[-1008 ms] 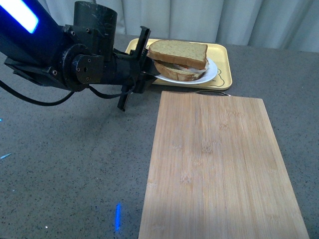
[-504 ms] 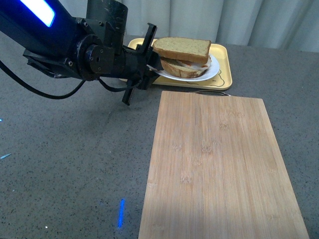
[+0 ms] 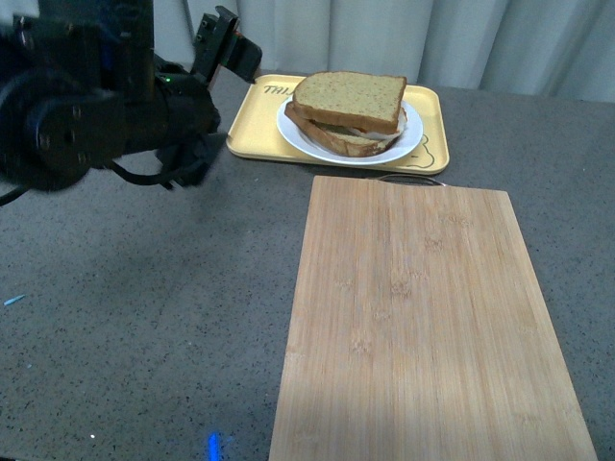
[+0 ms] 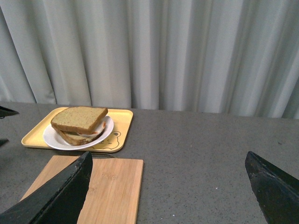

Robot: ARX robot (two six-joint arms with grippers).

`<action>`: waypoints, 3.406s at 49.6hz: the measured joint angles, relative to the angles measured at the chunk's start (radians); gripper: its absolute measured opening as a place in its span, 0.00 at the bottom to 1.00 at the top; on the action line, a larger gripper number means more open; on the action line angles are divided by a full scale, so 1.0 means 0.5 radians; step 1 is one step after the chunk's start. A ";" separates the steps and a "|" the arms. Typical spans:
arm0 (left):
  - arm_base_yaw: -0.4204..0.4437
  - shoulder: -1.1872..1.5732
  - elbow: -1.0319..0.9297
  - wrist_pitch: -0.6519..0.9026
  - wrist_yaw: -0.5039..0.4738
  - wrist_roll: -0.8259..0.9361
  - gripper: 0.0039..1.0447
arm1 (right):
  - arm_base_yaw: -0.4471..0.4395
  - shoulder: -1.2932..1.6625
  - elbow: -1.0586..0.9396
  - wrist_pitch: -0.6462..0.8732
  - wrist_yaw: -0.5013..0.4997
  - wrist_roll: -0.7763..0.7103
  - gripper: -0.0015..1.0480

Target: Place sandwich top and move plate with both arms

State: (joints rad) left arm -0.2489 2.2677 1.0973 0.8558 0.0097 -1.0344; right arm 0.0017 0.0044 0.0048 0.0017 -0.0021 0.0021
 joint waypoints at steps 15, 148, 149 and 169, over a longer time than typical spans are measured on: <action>0.148 -0.589 -0.990 1.084 -0.380 1.843 0.24 | 0.000 0.000 0.000 0.000 0.000 0.000 0.91; 0.494 -4.523 -2.160 -1.704 -0.019 2.054 0.03 | -0.001 0.000 0.000 -0.002 0.000 -0.001 0.91; 0.494 -4.523 -2.160 -1.704 -0.019 2.055 0.03 | -0.001 0.000 0.000 -0.002 -0.001 -0.001 0.91; 0.494 -4.526 -2.160 -1.707 -0.019 2.054 0.61 | -0.001 0.000 0.000 -0.002 0.000 -0.001 0.91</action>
State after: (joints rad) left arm -0.0017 0.0048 0.0174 0.0025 0.0002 -0.0074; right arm 0.0013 0.0044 0.0048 0.0006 -0.0021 0.0017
